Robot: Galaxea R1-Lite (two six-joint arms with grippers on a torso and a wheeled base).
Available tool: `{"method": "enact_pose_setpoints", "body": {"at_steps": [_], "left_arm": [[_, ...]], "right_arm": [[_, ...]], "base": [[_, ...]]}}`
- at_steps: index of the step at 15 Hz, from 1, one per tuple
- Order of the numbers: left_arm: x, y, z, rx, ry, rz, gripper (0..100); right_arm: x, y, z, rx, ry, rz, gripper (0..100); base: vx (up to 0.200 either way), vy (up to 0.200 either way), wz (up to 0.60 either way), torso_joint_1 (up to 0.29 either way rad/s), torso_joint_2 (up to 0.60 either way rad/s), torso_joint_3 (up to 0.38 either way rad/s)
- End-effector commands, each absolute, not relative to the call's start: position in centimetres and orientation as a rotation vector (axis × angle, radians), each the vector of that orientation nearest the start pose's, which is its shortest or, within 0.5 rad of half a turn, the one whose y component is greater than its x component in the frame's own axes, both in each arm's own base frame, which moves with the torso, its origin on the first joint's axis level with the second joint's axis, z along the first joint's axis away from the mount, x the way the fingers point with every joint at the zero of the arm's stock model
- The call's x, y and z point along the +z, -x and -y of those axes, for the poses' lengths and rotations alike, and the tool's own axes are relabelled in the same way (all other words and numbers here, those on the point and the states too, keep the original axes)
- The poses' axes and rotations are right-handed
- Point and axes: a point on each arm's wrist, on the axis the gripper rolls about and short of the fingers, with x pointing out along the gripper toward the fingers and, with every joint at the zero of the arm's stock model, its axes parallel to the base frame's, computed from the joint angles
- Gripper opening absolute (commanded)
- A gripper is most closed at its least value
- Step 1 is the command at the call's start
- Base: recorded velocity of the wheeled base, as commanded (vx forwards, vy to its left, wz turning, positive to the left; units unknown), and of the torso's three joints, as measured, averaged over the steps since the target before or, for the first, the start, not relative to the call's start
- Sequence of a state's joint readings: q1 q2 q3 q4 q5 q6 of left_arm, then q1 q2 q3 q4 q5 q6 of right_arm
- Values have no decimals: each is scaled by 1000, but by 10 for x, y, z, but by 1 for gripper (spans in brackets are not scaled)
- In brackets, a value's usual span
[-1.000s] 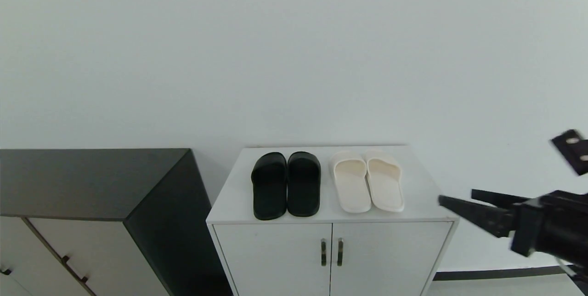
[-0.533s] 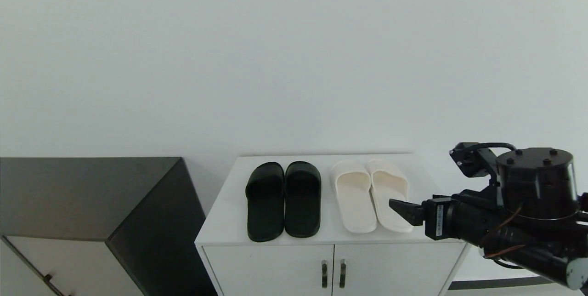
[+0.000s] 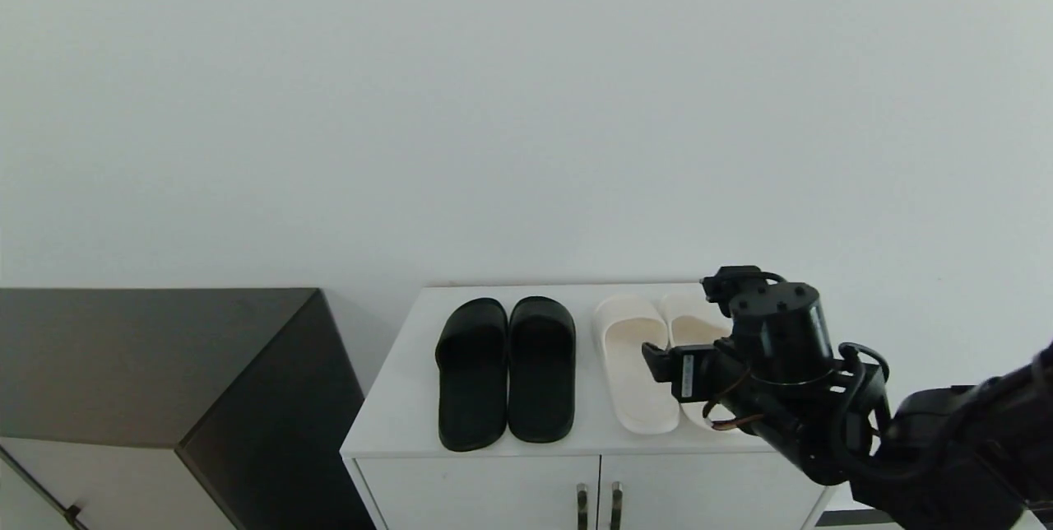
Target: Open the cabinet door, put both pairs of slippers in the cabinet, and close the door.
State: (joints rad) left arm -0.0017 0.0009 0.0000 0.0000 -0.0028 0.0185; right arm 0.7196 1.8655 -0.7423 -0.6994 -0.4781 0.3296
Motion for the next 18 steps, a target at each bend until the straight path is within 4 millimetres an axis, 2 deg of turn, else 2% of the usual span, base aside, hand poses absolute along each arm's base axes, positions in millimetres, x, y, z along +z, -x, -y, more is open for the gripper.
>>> {"method": "enact_pose_setpoints", "body": {"at_steps": [1, 5, 9, 15, 18], "left_arm": [[76, 23, 0, -5, -18, -1, 0], [76, 23, 0, -5, -18, -1, 0], [76, 23, 0, -5, -17, -1, 0], [76, 23, 0, -5, -3, 0, 0], [76, 23, 0, -5, -3, 0, 0]], "right_arm": [[94, -264, -218, 141, -54, -402, 100], [76, -287, -230, 110, -65, -371, 100], [69, -307, -236, 95, -77, -343, 100], [66, -337, -231, 52, -70, -308, 100], [61, -341, -228, 42, -65, -315, 100]], "base": [[0, 0, 0, 0, 0, 0], [0, 0, 0, 0, 0, 0], [0, 0, 0, 0, 0, 0], [0, 0, 0, 0, 0, 0], [0, 0, 0, 0, 0, 0]]}}
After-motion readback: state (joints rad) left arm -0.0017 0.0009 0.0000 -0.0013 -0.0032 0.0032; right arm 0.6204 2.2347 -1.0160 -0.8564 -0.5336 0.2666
